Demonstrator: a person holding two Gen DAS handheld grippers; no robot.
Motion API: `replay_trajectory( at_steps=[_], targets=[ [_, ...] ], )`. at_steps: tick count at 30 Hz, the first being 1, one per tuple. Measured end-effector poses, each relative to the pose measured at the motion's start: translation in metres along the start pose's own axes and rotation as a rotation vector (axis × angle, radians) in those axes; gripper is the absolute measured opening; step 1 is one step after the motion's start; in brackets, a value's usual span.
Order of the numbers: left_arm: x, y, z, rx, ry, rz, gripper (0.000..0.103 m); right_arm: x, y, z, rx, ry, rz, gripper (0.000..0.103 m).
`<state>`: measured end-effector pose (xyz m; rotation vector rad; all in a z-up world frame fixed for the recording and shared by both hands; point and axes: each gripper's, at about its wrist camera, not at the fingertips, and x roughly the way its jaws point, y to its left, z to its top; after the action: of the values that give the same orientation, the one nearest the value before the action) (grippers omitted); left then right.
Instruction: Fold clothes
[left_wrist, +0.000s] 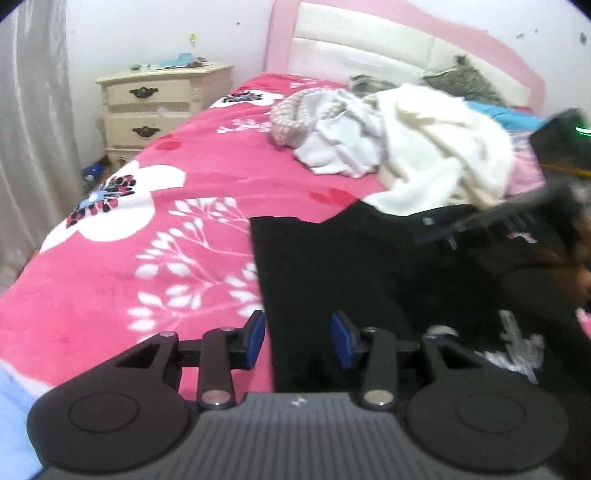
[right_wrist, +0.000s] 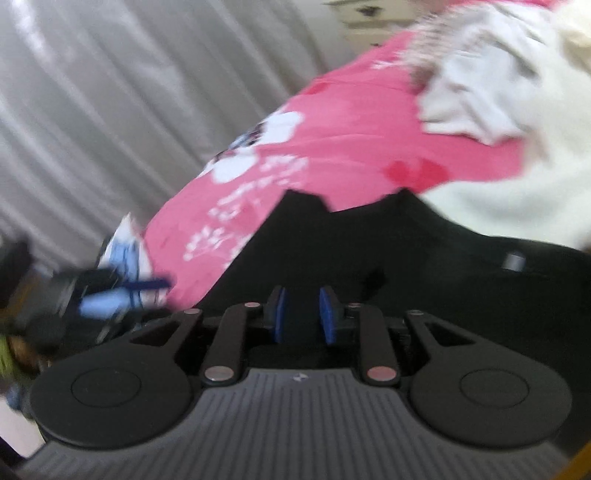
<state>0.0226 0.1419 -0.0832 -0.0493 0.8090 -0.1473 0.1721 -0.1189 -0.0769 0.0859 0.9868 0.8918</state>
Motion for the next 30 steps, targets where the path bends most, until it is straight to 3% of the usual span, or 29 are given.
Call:
replay_trajectory(
  at_steps=[4, 7, 9, 11, 13, 18, 22, 24, 27, 30],
  targets=[
    [0.033, -0.003, -0.012, 0.084, 0.120, 0.120, 0.044, 0.024, 0.035, -0.022, -0.211, 0.021, 0.022, 0.020],
    [0.027, 0.010, -0.016, 0.002, 0.105, 0.107, 0.047, 0.043, 0.065, -0.054, -0.466, 0.129, -0.016, 0.020],
    [0.021, 0.015, -0.012, -0.041, 0.088, 0.107, 0.047, 0.036, 0.082, -0.072, -0.632, 0.096, -0.059, 0.020],
    [0.015, 0.021, -0.003, -0.045, 0.046, 0.099, 0.048, 0.017, 0.088, -0.075, -0.664, 0.101, -0.032, 0.019],
    [0.014, 0.019, 0.007, -0.031, 0.010, 0.076, 0.049, -0.010, 0.084, -0.072, -0.601, 0.077, -0.024, 0.020],
    [0.040, -0.002, 0.026, 0.034, -0.041, -0.020, 0.054, -0.093, 0.069, -0.086, -0.441, 0.043, -0.109, 0.026],
    [0.074, 0.003, 0.027, -0.032, 0.004, 0.045, 0.052, -0.174, 0.064, -0.123, -0.235, 0.017, -0.189, 0.042],
    [0.073, 0.009, 0.029, -0.075, 0.003, 0.050, 0.051, -0.205, 0.062, -0.149, -0.095, 0.001, -0.228, 0.042],
    [0.055, 0.005, 0.033, -0.074, -0.037, 0.034, 0.055, -0.246, 0.052, -0.195, 0.134, -0.037, -0.364, 0.042],
    [0.033, -0.019, 0.045, 0.020, -0.082, 0.006, 0.061, -0.277, 0.028, -0.241, 0.348, -0.120, -0.522, 0.042]
  ],
)
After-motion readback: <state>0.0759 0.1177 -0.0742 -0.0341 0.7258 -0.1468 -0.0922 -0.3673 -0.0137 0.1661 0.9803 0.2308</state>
